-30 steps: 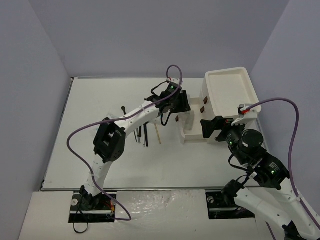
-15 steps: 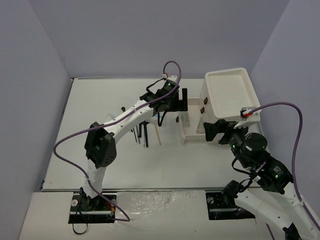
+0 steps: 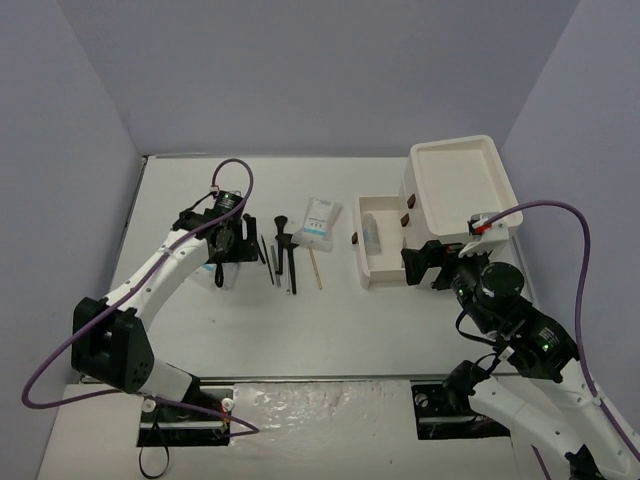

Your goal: Organize the makeup

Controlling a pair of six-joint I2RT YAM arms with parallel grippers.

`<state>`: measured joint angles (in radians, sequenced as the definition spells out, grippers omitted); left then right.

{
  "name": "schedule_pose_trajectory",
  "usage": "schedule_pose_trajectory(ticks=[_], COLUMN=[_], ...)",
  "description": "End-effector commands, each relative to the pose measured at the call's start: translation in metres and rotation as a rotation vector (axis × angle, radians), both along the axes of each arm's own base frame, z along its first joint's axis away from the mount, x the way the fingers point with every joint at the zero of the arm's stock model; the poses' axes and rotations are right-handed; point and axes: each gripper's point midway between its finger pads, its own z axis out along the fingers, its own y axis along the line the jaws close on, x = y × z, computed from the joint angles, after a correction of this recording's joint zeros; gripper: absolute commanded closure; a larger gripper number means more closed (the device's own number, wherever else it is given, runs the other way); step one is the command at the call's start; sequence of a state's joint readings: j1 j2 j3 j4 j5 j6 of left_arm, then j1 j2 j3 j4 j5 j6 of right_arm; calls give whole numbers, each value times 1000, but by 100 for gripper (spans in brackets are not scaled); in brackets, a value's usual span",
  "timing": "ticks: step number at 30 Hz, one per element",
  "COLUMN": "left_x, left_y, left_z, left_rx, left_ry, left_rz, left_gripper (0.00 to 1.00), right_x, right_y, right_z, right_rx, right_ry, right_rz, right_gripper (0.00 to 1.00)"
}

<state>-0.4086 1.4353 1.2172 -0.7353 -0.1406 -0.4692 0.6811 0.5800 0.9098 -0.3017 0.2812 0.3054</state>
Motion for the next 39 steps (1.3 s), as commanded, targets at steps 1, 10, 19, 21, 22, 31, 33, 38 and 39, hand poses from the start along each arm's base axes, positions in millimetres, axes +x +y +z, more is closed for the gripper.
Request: schedule_pose_trajectory(ticks=[1, 10, 19, 21, 22, 31, 33, 38, 39], left_x=[3, 18, 35, 34, 36, 24, 23, 22, 22], left_y=[8, 26, 24, 23, 21, 5, 1, -18, -26], left_z=[-7, -53, -80, -86, -89, -98, -95, -67, -57], left_rx=[-17, 6, -32, -33, -46, -120, -132, -186, -208], left_ry=[33, 151, 193, 205, 202, 213, 205, 154, 134], left_rz=[-18, 32, 60, 64, 63, 60, 57, 40, 30], left_gripper=[23, 29, 34, 37, 39, 77, 86, 100, 100], right_x=[7, 3, 2, 2, 1, 4, 5, 4, 3], right_y=[8, 6, 5, 5, 5, 6, 7, 6, 5], right_z=[3, 1, -2, -2, -1, -4, -5, -5, -4], right_rx=[6, 14, 12, 11, 12, 1, 1, 5, 9], right_ry=[-25, -33, -32, -32, -34, -26, -24, -27, -31], right_rz=[16, 23, 26, 26, 26, 22, 23, 24, 24], right_gripper=[0, 0, 0, 0, 0, 0, 0, 0, 0])
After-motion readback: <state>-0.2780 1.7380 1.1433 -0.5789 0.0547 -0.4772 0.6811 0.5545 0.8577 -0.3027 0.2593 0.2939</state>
